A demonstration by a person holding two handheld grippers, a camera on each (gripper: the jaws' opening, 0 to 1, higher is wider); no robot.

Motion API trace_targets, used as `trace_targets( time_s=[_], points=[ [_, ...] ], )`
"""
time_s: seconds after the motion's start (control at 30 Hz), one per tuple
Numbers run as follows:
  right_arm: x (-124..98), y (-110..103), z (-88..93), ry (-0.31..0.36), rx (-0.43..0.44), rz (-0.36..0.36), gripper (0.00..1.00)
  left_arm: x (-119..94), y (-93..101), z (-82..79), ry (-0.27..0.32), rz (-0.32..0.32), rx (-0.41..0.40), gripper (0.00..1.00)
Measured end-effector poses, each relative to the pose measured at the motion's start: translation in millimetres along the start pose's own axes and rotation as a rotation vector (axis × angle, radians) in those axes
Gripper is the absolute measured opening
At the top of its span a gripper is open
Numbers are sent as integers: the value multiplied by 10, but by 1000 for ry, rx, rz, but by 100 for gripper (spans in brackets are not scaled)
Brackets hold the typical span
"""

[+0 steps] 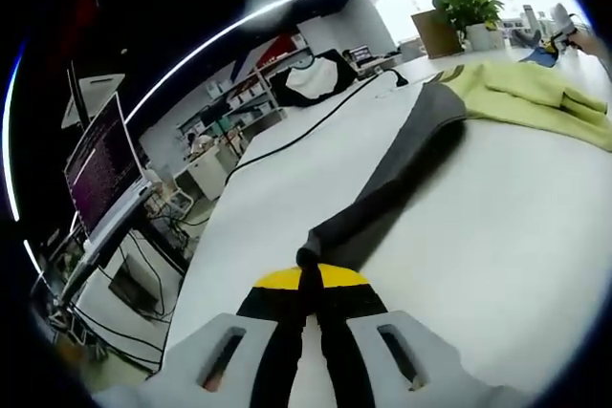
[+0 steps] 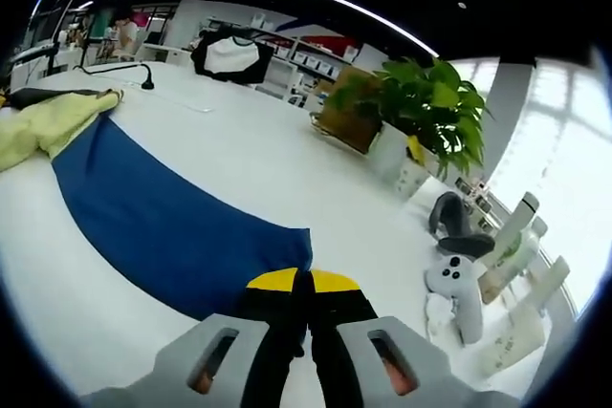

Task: Fold the garment on the visible template until the final outline fits inside the template.

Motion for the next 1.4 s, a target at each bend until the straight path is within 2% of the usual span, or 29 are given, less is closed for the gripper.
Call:
trace_targets(
  time_s=[0.3,0.53,0.7,0.9,1.0,1.27,1.4],
  points=[
    [-26,76,58,-1,22,3,0,52,-56,14,-7,-4,9,3],
    [-35,136,93,-12,-6,26,0,79,-108,35,-13,-7,6,3],
    [-36,179,120,-17,25,25,0,92,-161,33,-17,-16,10,3],
    [-24,235,175,-31,16,47,0,123,-243,49,-23,-24,5,3],
    [-7,257,210,-63,-15,60,0,136,-261,60,-27,-26,5,3],
    [-6,310,214,-51,-37,61,0,150,-305,71,-34,-31,1,3],
    [2,360,245,-53,-14,60,0,155,-330,81,-36,-34,-3,3]
  ],
)
Point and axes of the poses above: the point that each gripper's makers call its tool centre point, and the gripper's own axes: x roughly forward along the fingers, y roughly to its right, z roughly out of its underside, the point moved 8 cm from there along -x, roughly backward along the fingers, and after that the axes turned 2 degrees about -y, right-handed, at the moved point
